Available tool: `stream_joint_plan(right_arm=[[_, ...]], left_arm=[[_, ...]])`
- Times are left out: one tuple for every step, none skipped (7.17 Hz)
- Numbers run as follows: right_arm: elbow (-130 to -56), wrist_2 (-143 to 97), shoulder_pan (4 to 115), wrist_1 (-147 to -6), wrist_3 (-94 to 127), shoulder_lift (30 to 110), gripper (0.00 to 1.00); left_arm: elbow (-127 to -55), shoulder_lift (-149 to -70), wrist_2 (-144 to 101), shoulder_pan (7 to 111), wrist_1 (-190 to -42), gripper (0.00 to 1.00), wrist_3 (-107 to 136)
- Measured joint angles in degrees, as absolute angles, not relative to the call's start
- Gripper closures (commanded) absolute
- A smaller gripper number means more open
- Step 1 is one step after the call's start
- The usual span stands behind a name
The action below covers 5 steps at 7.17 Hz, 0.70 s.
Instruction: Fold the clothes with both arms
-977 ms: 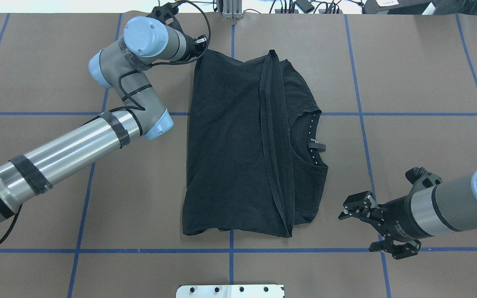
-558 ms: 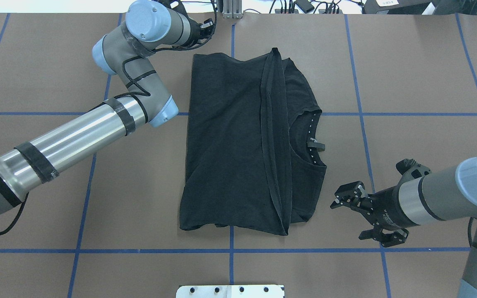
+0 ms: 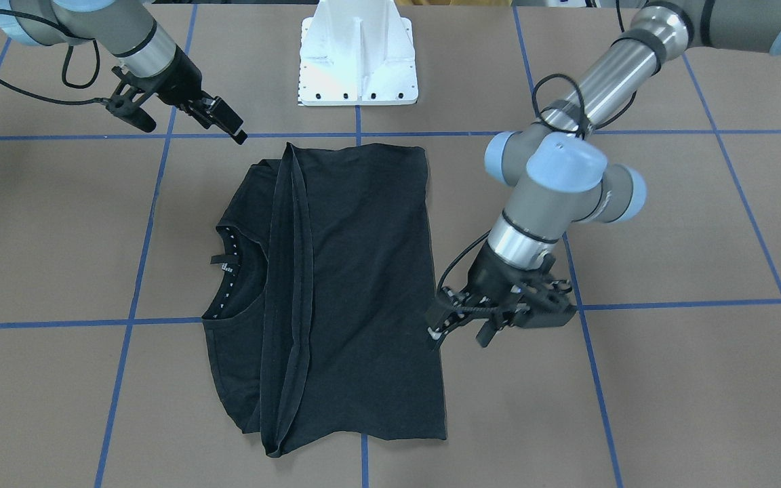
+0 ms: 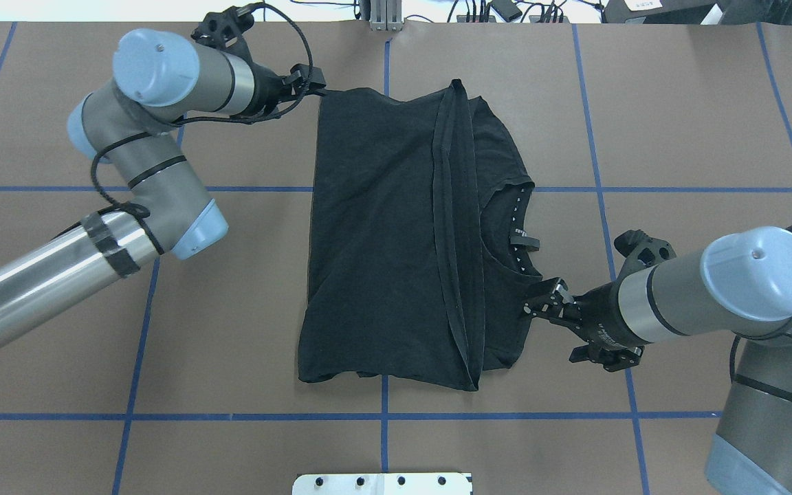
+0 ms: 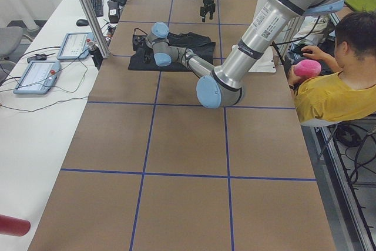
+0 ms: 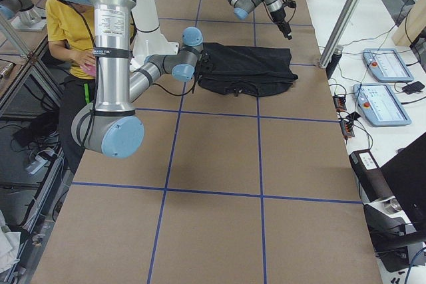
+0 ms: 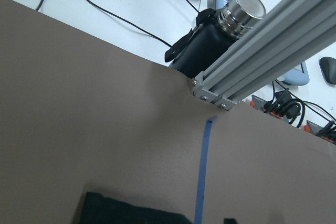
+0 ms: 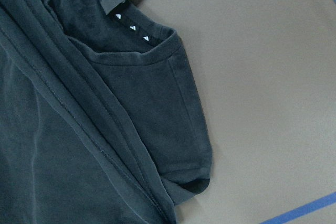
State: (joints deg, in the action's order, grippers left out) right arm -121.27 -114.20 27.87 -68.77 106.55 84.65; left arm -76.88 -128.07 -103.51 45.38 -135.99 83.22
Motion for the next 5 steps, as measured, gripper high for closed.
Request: stream_joint_plan(right_arm=[[-121.21,-114.08,26.71,-74.0,98.17,82.22,0.18],[-121.05,-113.02,25.34,-78.49,90.47,80.15,0.23],[-120.43,-109.61,23.14,-83.14,84.04,77.72,0.28],[-118.76,-105.32,20.85,-88.38,78.84,73.82,0.31],[-116.44,-102.09,19.29,-93.98,74.47,68.82,0.35]], left_arm=[[-81.38,-123.9,-103.7,45.23,-135.27,0.0,83.18],[-84.33,-120.75,-103.76,45.14,-135.01,0.0,82.8],[-86.69,-117.96,-103.81,45.12,-134.89,0.0,81.63],[-88.63,-115.55,-103.85,45.06,-134.84,0.0,80.37],[-90.0,-113.75,-103.87,44.98,-134.81,0.0,79.81]])
